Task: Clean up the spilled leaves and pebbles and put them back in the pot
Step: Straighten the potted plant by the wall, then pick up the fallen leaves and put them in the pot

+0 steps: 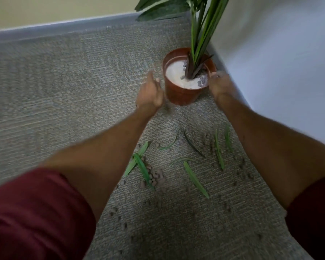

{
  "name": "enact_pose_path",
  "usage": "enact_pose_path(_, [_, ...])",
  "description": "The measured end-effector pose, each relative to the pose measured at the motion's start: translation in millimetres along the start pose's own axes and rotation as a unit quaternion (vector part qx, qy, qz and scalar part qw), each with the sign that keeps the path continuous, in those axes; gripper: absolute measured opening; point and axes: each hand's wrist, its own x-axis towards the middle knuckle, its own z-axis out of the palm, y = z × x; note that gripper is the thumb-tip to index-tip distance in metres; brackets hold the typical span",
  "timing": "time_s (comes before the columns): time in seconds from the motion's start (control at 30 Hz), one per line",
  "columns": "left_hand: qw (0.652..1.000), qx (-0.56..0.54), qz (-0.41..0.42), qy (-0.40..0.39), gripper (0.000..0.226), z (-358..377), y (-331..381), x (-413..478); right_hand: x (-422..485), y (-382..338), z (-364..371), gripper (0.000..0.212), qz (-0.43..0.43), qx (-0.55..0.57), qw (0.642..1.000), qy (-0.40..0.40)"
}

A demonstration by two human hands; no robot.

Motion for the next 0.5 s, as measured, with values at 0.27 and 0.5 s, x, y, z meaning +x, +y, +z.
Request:
enact_pose_path(0.27, [0.987,0.148,-0.011,0.065,0.042,10,-114,-148,-79,42,-2,0.027,-0.157,-0.168,0.968,-0.103])
enact_pose_path(0.5, [0.949,0.312,-0.044,-0.030,0.056,-1,-144,-199,-134,33,-10,0.017,-0.284,-0.349,0.837,-0.312])
